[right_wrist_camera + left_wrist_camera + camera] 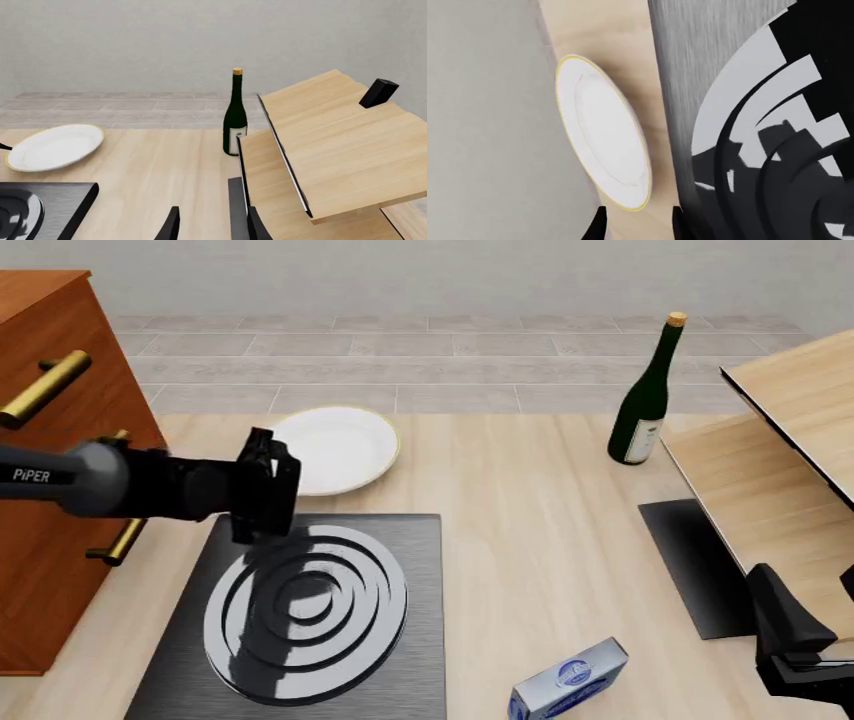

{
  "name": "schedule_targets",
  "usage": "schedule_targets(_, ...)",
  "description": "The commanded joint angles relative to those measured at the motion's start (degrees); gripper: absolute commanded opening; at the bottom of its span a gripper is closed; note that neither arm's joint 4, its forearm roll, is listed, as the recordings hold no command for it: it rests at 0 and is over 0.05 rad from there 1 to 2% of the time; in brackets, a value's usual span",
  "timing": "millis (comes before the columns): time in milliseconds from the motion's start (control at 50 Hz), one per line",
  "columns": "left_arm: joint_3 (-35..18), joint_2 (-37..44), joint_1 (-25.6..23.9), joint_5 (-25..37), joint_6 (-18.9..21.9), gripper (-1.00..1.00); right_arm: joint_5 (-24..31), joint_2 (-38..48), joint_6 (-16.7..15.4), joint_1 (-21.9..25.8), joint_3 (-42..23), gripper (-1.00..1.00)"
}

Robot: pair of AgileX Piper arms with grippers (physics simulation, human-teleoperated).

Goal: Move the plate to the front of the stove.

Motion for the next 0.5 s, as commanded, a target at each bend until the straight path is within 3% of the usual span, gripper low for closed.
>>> schedule_targets(20, 2.07, -2.23, 0.38, 2.82, 0.33, 1.00, 0.01, -0.02, 0.00, 0.00, 0.00, 1.00)
schedule_targets(500, 1.45, -6.16, -1.00, 5.37, -0.72, 1.00, -0.02, 0.03, 0.00, 0.01, 0.00, 1.00)
